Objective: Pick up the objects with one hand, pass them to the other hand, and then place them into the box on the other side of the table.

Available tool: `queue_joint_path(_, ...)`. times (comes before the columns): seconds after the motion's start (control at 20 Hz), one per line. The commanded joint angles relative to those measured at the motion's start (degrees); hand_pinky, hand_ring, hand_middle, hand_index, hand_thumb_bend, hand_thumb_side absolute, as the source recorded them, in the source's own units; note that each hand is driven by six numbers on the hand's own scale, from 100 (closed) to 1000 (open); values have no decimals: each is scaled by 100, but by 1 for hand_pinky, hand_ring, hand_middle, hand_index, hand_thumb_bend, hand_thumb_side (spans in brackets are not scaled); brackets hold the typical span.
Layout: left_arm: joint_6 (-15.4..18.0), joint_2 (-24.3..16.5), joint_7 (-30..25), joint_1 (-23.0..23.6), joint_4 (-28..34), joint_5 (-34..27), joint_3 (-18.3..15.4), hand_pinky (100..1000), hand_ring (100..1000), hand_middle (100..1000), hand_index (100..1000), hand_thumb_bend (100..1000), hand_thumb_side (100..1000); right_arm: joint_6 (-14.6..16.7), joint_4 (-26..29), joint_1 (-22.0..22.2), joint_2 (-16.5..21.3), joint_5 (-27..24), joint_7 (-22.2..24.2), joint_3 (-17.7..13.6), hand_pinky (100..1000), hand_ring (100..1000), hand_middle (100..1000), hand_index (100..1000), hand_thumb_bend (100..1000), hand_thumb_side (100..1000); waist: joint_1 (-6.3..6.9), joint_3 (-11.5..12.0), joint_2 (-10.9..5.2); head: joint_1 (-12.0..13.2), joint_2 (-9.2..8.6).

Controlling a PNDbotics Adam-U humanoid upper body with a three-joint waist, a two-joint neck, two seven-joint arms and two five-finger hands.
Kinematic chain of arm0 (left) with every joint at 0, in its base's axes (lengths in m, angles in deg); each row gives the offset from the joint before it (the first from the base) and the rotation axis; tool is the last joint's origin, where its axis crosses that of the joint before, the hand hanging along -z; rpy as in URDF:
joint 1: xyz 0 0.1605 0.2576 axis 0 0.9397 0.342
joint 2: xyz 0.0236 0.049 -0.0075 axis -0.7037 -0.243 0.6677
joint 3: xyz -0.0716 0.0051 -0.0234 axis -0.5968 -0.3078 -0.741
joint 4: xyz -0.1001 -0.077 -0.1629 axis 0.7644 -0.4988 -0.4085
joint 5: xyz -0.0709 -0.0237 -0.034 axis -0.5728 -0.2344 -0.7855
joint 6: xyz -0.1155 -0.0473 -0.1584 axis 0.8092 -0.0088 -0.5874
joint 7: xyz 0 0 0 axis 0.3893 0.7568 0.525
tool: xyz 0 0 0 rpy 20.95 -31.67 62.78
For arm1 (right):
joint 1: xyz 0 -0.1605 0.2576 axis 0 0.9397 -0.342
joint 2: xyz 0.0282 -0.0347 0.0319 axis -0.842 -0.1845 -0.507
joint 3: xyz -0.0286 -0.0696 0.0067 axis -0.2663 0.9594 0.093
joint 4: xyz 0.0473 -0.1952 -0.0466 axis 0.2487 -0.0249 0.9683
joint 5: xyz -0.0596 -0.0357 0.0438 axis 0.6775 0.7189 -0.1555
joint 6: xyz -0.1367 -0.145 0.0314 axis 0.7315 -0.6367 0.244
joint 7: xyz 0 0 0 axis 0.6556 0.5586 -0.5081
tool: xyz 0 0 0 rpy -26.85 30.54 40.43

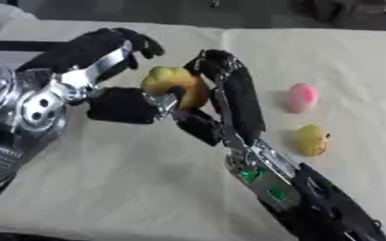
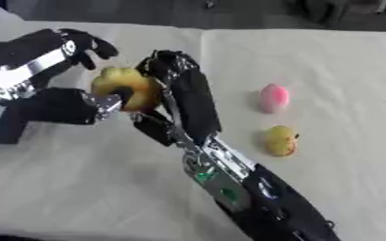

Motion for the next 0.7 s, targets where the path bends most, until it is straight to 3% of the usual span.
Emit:
queue_joint_path(0.05,-972,-3,-1017,-65,-59,-137,-11,849,764,798,881,287,593,103,210,-28,128,31,9,-26,617,474,339,335,262,100,15,-4,-75,37,-80)
queue_joint_path(0.2,-972,15,-1101,-63,-133,-235,29,850,766,800,878,273,572,189,265,-13,159,61,10,-39,609,472,338,334,261,100,14,-5,-68,45,-77)
queue_joint_path(0.35,-972,27,-1262,-53,-212,-307,77,847,765,796,853,193,495,238,274,-11,166,89,-16,-42,606,470,338,334,261,100,13,-14,-59,51,-79)
queue_joint_path(0.45,-972,32,-1356,-57,-201,-321,84,842,756,784,840,178,502,254,269,-11,163,93,-35,-42,605,470,338,334,260,100,13,-14,-54,53,-75)
queue_joint_path(0.55,-972,43,-1359,-53,-181,-327,41,840,740,761,826,100,519,254,264,-8,159,83,-52,-33,604,470,337,334,261,100,10,-13,-50,48,-74)
queue_joint_path(0.7,-972,83,-1202,-33,-229,-499,-25,821,685,691,775,100,550,255,259,-1,158,79,-63,-17,603,471,337,334,262,100,5,-13,-47,44,-69)
